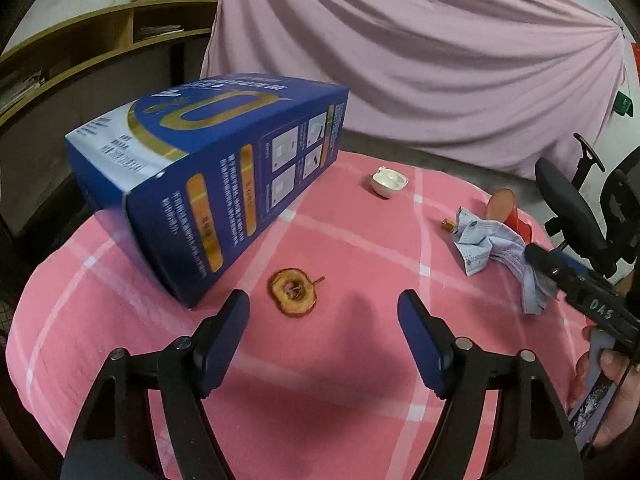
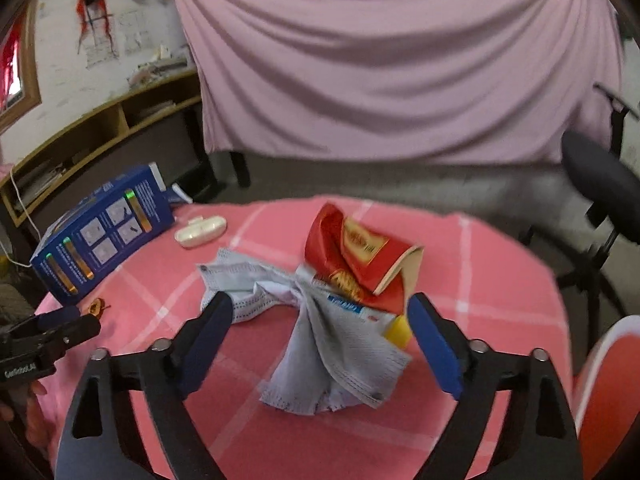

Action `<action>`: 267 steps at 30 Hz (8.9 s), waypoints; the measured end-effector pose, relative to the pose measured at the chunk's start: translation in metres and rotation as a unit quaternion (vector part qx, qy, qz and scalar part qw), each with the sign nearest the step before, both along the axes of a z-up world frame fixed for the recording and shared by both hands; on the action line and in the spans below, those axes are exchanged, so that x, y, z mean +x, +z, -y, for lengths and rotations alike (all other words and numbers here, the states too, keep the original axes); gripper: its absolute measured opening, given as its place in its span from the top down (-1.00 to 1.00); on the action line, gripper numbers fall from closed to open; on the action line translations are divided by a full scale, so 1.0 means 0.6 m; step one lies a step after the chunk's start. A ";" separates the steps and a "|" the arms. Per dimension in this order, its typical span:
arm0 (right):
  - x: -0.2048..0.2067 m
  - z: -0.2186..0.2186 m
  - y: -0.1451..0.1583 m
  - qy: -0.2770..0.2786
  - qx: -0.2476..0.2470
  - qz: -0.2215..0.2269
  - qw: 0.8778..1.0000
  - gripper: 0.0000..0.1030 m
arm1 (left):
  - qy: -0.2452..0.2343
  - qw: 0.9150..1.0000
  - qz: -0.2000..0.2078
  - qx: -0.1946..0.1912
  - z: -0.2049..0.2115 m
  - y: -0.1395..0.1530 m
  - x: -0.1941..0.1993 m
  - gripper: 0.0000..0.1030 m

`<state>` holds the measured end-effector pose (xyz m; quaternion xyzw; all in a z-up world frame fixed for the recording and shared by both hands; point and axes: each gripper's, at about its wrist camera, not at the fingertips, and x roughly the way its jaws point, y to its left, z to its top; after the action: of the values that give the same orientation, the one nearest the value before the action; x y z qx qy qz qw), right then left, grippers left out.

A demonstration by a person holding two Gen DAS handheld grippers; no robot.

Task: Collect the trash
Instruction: 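Move both tools back over the table toward the grey cloth and red cup, then grasp the dried fruit slice with left tool while right tool grasps grey mask, then carry fruit slice and grey mask over the bucket and open both tools, then move both tools back over the table toward the battery and yellow cap, then grasp the green battery with left tool while right tool grasps yellow cap, then carry battery and yellow cap over the bucket and open both tools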

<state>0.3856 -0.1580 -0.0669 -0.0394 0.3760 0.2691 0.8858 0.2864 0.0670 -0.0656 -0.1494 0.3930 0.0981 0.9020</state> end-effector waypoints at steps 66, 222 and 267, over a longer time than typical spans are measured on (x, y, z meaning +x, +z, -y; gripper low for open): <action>-0.204 0.255 0.141 -0.045 0.222 0.251 0.941 0.83 | -0.153 0.926 0.338 0.066 0.317 0.165 -0.102 0.61; 0.054 0.069 -0.040 -0.026 -0.020 -0.072 0.997 0.30 | -0.180 0.983 -0.032 0.018 0.114 -0.019 0.258 -0.03; -0.057 0.101 0.045 -0.023 0.067 0.132 0.989 0.74 | -0.142 0.966 0.208 0.060 0.146 0.057 0.078 0.27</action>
<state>0.3512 -0.2187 -0.0398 -0.0062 0.2380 0.2663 0.9340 0.3333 -0.0204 -0.0317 -0.0543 0.2072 -0.0409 0.9759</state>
